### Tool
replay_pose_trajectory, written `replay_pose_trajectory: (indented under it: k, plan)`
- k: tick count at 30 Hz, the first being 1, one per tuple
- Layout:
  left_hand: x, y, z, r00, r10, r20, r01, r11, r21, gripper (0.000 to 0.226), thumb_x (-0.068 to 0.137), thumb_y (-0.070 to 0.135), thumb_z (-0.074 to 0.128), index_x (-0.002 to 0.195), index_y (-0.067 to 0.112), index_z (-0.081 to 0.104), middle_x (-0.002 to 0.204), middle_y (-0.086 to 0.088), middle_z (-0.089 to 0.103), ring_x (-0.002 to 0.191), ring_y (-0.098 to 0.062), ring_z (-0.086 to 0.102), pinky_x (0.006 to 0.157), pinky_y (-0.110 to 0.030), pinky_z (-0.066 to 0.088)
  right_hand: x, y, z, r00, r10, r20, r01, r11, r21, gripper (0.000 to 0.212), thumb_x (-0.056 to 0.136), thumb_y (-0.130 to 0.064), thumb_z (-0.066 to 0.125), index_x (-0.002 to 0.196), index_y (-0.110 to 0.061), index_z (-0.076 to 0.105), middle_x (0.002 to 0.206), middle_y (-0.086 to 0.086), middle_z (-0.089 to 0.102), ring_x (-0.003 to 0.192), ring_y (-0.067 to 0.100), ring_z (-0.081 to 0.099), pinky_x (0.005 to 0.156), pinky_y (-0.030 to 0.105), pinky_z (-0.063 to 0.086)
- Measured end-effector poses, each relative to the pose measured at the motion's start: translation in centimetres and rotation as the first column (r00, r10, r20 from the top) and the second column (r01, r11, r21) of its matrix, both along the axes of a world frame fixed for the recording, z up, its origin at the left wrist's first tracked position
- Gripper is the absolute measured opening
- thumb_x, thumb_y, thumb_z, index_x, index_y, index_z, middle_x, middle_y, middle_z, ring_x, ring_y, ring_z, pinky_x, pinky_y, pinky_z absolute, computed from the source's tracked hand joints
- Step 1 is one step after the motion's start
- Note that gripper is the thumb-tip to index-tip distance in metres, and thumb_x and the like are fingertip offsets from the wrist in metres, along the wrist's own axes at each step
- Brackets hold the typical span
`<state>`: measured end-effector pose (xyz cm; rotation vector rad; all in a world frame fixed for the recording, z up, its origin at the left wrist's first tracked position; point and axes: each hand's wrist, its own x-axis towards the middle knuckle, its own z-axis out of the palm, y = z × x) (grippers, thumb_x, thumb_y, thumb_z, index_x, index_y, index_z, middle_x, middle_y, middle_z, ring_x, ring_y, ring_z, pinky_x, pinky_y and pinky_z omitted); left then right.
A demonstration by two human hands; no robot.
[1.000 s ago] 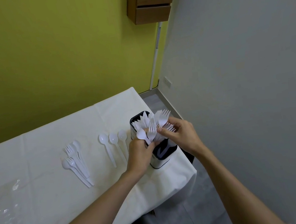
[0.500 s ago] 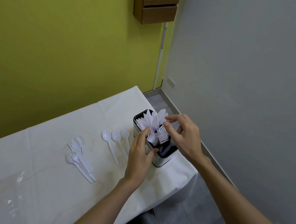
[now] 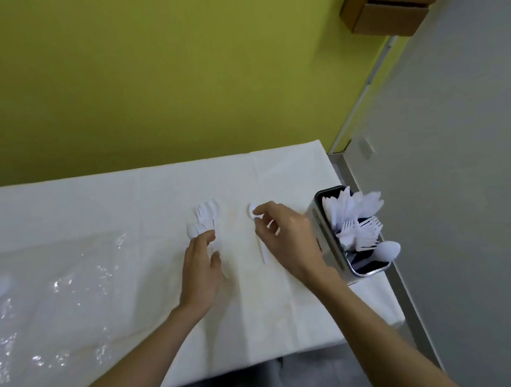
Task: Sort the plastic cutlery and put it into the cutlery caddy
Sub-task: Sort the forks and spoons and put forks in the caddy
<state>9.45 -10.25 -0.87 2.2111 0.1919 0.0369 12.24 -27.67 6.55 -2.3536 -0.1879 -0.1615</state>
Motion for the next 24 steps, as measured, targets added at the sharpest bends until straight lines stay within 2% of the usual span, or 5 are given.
replay_pose_trajectory:
  k: [4,7,14,18,24]
  plan:
    - [-1.1,2.8,-1.5,0.995,0.078,-0.065,-0.079,0.997,-0.024,0.038,0.088,-0.005,0.052,0.123,0.009,0.052,0.124,-0.005,0.058,0.116,-0.021,0.053,0.099,-0.032,0.043,1.4,4.1,-5.6,0.912,0.022,-0.410,-0.061,0.995,-0.085,0.021,0.094,-0.028,0.059,0.107,-0.014,0.067,0.099,0.000,0.070,0.087,0.016,0.065,0.076,0.027,0.050]
    - [-1.5,4.3,-2.3,0.984,0.136,-0.117,-0.144,0.988,-0.060,0.033,0.089,-0.003,0.053,0.120,0.010,0.054,0.118,-0.004,0.061,0.108,-0.019,0.057,0.095,-0.032,0.046,2.6,7.0,-8.0,0.846,-0.071,-0.529,0.019,0.995,-0.103,0.021,0.096,-0.024,0.054,0.104,-0.009,0.066,0.099,0.003,0.069,0.088,0.020,0.063,0.070,0.025,0.043]
    - [-1.1,6.0,-3.7,0.972,0.131,-0.197,-0.153,0.983,-0.098,0.023,0.091,0.002,0.053,0.112,0.010,0.058,0.110,-0.003,0.063,0.096,-0.014,0.060,0.085,-0.021,0.044,5.0,10.3,-10.2,0.716,-0.312,-0.625,0.355,0.933,-0.058,0.039,0.091,-0.015,0.053,0.056,-0.014,0.035,0.053,-0.002,0.037,0.049,0.013,0.034,0.046,0.024,0.026]
    - [-0.3,5.8,-4.1,0.958,0.115,-0.261,-0.143,0.985,-0.093,0.023,0.091,0.003,0.053,0.111,0.011,0.060,0.109,-0.004,0.064,0.099,-0.015,0.061,0.087,-0.022,0.045,4.8,8.9,-10.3,0.692,-0.353,-0.630,0.452,0.892,-0.004,0.022,0.096,-0.021,0.057,0.079,-0.007,0.060,0.072,0.002,0.058,0.066,0.013,0.051,0.067,0.029,0.046]
    - [2.0,4.1,-4.2,0.931,0.131,-0.340,-0.145,0.989,-0.017,0.020,0.090,0.024,0.062,0.103,0.009,0.061,0.102,-0.005,0.062,0.095,-0.020,0.059,0.082,-0.028,0.046,3.4,5.0,-10.5,0.699,-0.490,-0.521,0.522,0.847,-0.095,0.015,0.095,-0.019,0.059,0.097,-0.005,0.063,0.089,0.004,0.064,0.083,0.018,0.058,0.072,0.025,0.042]
